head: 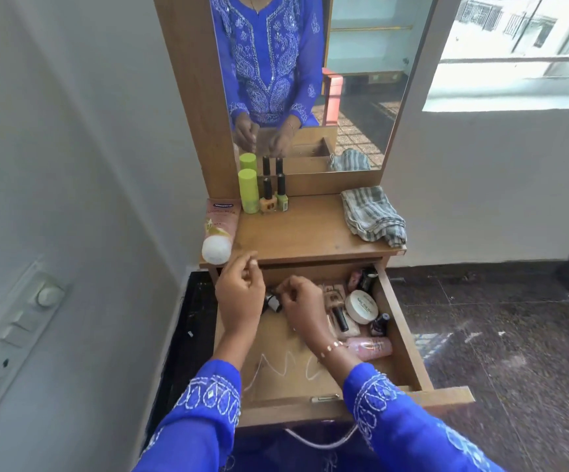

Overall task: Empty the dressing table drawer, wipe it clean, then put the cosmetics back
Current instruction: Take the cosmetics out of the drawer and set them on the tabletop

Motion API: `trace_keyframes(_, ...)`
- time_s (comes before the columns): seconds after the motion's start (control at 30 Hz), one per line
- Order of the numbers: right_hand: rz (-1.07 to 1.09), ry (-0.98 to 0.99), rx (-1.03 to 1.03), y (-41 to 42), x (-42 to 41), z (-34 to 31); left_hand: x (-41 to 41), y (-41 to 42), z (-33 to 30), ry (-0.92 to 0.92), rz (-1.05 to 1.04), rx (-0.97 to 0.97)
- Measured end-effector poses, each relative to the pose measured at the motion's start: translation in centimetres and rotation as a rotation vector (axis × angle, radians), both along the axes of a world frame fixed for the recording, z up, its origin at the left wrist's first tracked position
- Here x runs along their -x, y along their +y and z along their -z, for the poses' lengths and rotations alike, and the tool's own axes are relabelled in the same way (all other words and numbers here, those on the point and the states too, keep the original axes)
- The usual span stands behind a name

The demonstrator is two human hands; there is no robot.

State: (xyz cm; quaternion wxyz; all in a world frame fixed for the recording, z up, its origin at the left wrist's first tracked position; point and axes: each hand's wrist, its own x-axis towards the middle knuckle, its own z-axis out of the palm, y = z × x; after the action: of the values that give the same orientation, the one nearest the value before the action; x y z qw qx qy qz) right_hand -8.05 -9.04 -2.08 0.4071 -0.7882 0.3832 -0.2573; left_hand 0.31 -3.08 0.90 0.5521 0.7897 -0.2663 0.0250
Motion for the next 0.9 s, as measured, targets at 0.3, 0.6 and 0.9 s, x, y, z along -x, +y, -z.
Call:
trace_keyframes(0.3,-0.287,0.518,0.136,1.2,-1.1,3.1,0.0,3.5,4.3,0.048,0.100,-0.301)
trace_keyframes(0.6,-0.312,0.556,0.287,1.4,-0.7,3.9,0.7,3.6,4.8,-0.120,0.242,-0.645)
trace_keyframes(0.9,-0.295,0.590,0.339,2.0,-0.4,3.4,0.7,2.7,5.3,0.082,0.334,-0.768)
